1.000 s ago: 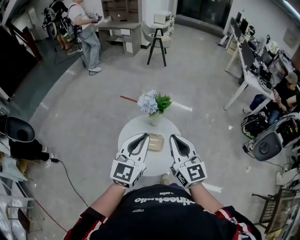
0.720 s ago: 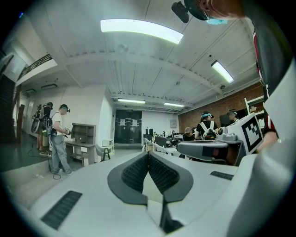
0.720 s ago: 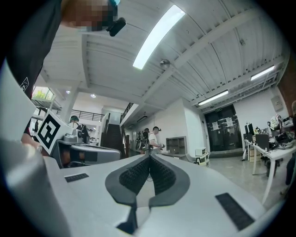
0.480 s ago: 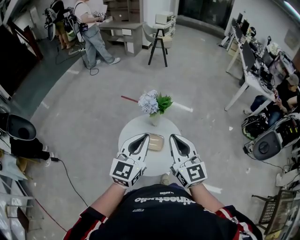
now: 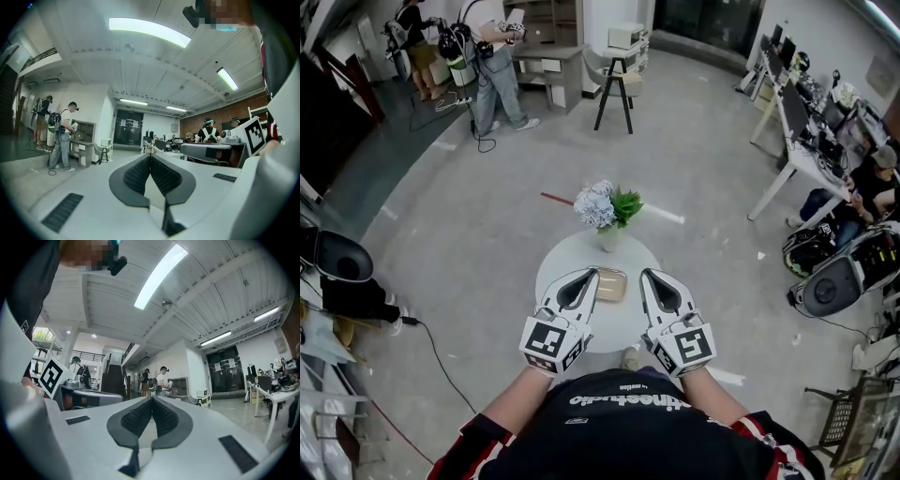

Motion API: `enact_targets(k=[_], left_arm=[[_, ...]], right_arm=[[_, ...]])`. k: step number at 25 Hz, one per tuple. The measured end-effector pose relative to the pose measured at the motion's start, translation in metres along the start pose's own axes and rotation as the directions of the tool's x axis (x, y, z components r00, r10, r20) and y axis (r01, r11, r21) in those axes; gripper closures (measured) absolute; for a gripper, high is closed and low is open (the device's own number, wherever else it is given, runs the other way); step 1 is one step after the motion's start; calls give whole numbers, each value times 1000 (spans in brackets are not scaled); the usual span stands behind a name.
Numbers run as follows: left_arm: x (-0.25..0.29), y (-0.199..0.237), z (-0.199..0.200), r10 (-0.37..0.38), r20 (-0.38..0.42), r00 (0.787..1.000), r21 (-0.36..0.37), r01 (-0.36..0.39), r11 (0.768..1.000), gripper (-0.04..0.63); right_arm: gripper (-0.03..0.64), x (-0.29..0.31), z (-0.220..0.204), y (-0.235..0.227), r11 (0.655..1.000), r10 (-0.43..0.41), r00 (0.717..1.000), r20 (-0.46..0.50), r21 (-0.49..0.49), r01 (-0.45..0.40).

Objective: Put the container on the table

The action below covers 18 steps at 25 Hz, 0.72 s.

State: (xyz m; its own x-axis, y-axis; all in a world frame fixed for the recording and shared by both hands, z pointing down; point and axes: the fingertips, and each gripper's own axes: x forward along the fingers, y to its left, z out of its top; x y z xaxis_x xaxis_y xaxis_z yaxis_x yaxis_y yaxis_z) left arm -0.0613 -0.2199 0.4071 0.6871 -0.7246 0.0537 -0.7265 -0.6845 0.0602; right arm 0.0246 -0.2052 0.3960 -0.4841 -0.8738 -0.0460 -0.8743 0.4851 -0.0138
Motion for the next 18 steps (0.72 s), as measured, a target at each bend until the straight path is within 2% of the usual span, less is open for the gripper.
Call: enact_targets(k=[11,18], left_arm=[[-2,5,-5,7,3,1000,-43,-7,999,571],[-1,6,-4,4,2,1000,-42,-4,999,571]], right_arm=[[609,-1,4,2,1000,-7,1000,8,5,7],[609,0,4,3,1000,-4,1000,15,-1,4]])
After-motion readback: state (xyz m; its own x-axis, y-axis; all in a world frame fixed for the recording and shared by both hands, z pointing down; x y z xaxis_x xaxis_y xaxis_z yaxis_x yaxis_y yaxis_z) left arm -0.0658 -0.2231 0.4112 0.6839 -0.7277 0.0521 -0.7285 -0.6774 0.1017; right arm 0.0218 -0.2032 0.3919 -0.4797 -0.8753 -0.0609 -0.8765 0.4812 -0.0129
